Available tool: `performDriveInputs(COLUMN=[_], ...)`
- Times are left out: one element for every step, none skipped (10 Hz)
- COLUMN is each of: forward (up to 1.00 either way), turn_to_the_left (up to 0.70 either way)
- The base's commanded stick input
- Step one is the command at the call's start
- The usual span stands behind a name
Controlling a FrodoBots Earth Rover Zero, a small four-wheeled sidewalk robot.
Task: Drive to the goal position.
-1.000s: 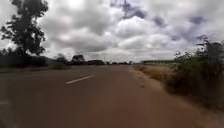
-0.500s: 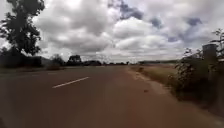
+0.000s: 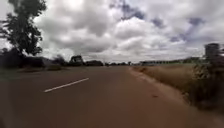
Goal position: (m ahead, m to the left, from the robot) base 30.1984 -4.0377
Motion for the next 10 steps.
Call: performDriveInputs(forward=[0.85,0.85,0.85,0.85,0.85,0.85,0.85,0.85,0.85,0.85], turn_to_the_left=[-0.26,-0.34,-0.34,-0.12,0.00,0.00,-0.01,-0.06,-0.21,-0.34])
